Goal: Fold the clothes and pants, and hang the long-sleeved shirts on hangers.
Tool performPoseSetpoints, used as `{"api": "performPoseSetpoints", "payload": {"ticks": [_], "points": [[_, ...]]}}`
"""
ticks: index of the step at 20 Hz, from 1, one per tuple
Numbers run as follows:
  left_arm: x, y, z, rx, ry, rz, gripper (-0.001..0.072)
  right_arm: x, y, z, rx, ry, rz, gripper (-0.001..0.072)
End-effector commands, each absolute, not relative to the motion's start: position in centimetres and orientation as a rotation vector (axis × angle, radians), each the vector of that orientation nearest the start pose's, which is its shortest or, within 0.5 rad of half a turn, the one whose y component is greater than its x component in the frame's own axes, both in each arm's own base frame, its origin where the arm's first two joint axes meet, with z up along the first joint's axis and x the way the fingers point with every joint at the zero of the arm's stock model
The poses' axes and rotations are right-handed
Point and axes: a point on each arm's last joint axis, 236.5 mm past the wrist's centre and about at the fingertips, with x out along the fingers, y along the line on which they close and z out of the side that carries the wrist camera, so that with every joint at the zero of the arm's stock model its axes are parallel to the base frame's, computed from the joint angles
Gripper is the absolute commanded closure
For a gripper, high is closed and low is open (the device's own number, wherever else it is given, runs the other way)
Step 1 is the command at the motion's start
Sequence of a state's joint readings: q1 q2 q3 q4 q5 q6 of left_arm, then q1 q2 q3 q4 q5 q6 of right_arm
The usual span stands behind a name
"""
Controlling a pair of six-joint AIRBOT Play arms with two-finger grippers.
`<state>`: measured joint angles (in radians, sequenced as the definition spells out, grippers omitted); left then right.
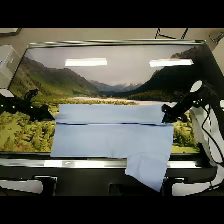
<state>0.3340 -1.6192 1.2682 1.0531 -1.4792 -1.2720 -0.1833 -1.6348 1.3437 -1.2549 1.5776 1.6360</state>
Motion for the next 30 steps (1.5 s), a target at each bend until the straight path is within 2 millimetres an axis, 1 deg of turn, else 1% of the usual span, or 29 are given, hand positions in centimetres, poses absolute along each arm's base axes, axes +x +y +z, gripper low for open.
{"api": "performPoseSetpoints", "payload": {"ticks": [1,4,5,6,7,8,9,10,11,12,13,14,15,16,18,19,21,24,26,27,28,29,30], "points": [[35.2,0.2,-6.3,-0.569,1.631,-0.329,0.0685,33.4,0.1,-6.5,0.474,1.823,-0.023,0.0670],[34.4,-0.8,-7.8,-0.592,1.684,-0.336,0.0685,33.0,1.0,-7.6,0.517,1.824,-0.012,0.0669],[34.3,-0.9,-8.0,-0.592,1.691,-0.338,0.0669,32.9,1.0,-7.7,0.517,1.825,-0.013,0.0663],[34.6,-0.7,-7.9,-0.591,1.679,-0.332,0.0558,33.0,0.9,-7.5,0.518,1.819,-0.013,0.0600],[34.8,-0.3,-7.3,-0.591,1.665,-0.328,0.0408,33.2,0.7,-6.8,0.519,1.809,-0.011,0.0442],[35.1,0.3,-6.4,-0.592,1.652,-0.321,0.0235,33.6,0.4,-5.7,0.504,1.789,0.014,0.0295],[35.2,1.0,-5.2,-0.589,1.639,-0.320,0.0204,33.7,-0.4,-4.3,0.488,1.765,0.026,0.0243],[35.0,2.1,-4.1,-0.582,1.633,-0.309,0.0204,33.6,-1.6,-3.2,0.497,1.744,0.006,0.0175],[34.2,3.2,-3.4,-0.569,1.641,-0.288,0.0205,32.8,-3.0,-2.1,0.529,1.736,-0.027,0.0132],[32.9,4.4,-3.1,-0.545,1.667,-0.250,0.0209,31.5,-4.4,-1.4,0.558,1.749,-0.064,0.0132],[31.5,5.4,-3.3,-0.547,1.687,-0.195,0.0218,29.7,-5.7,-1.1,0.578,1.770,-0.105,0.0132],[29.9,5.5,-3.8,-0.567,1.705,-0.168,0.0230,27.9,-6.6,-1.1,0.594,1.784,-0.144,0.0132],[27.9,5.0,-4.6,-0.597,1.733,-0.163,0.0230,26.4,-6.9,-1.4,0.606,1.786,-0.166,0.0133],[25.6,4.1,-5.8,-0.623,1.769,-0.172,0.0230,25.3,-6.9,-1.7,0.611,1.782,-0.173,0.0133],[21.6,2.5,-8.1,-0.665,1.812,-0.178,0.0231,23.7,-6.7,-2.6,0.598,1.772,-0.181,0.0133],[20.0,1.7,-9.1,-0.676,1.826,-0.183,0.0246,23.2,-6.3,-2.9,0.602,1.776,-0.174,0.0133],[18.1,0.5,-10.5,-0.683,1.849,-0.211,0.0255,22.5,-5.9,-3.2,0.601,1.795,-0.162,0.0134],[17.1,-0.5,-11.4,-0.707,1.857,-0.229,0.0257,22.5,-5.9,-3.2,0.602,1.795,-0.158,0.0134],[17.4,-0.6,-11.7,-0.710,1.839,-0.221,0.0269,22.5,-5.9,-3.2,0.601,1.795,-0.157,0.0134],[17.9,-0.7,-11.7,-0.725,1.817,-0.218,0.0347,22.5,-5.9,-3.2,0.601,1.795,-0.157,0.0134],[18.5,-0.8,-11.7,-0.738,1.794,-0.213,0.0359,22.5,-5.8,-3.2,0.601,1.796,-0.157,0.0135],[19.0,-1.1,-11.7,-0.758,1.774,-0.215,0.0424,22.4,-5.8,-3.1,0.601,1.801,-0.155,0.0136],[19.2,-1.4,-11.6,-0.774,1.767,-0.219,0.0466,22.2,-5.6,-3.1,0.607,1.808,-0.150,0.0136]]}}
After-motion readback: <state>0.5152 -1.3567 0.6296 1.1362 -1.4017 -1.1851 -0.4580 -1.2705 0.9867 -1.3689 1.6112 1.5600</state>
